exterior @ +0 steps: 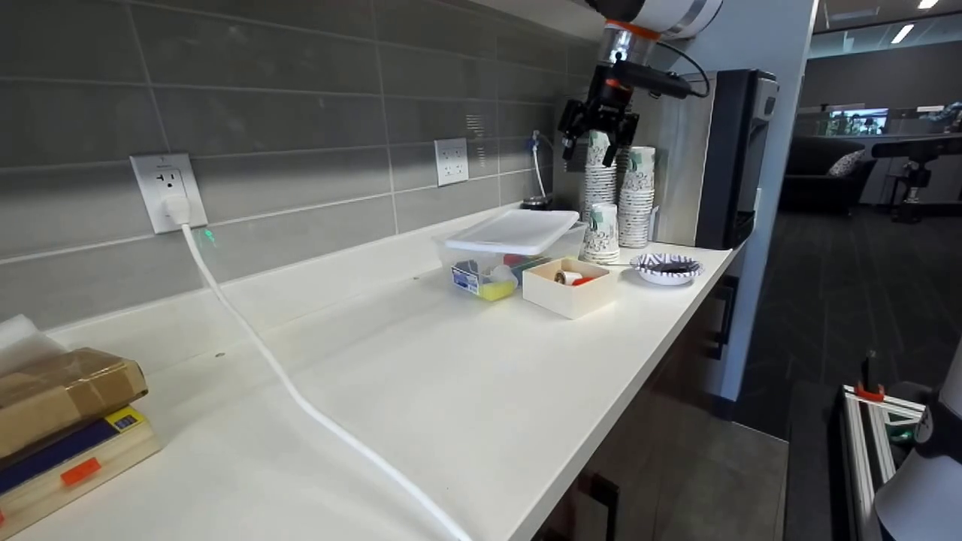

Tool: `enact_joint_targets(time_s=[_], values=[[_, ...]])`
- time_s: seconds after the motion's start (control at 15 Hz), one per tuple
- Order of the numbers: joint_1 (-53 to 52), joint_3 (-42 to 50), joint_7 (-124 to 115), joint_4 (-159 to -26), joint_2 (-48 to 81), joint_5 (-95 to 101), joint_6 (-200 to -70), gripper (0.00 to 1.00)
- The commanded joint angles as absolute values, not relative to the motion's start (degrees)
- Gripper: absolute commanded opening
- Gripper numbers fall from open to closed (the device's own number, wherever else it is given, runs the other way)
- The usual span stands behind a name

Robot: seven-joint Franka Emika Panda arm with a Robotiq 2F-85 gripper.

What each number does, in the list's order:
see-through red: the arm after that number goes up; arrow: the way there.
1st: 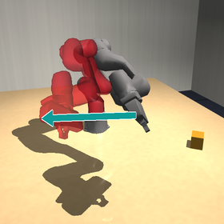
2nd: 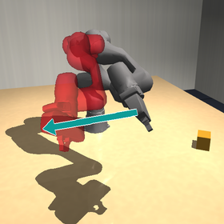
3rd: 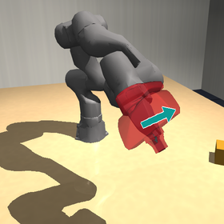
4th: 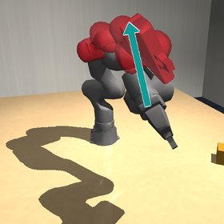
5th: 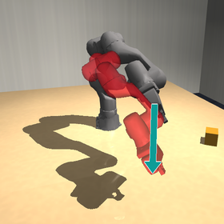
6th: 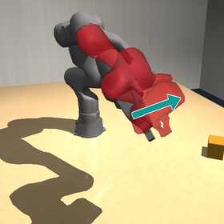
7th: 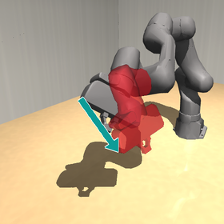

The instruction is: Put the smaller stack of cups on top of the stack to the right

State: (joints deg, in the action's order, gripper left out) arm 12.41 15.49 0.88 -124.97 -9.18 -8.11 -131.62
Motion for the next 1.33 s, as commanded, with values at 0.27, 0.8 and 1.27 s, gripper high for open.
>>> enact_joint_targets(time_s=[0.27, 0.8, 1.27], values=[[16.52, 17.88, -3.59, -111.82, 6.09, -7.55, -132.15, 1.00], [21.78, 18.34, -2.95, -99.92, 19.36, -10.60, -132.25, 1.00], [24.36, 16.47, -3.13, -92.37, 27.57, -12.26, -132.91, 1.00]])
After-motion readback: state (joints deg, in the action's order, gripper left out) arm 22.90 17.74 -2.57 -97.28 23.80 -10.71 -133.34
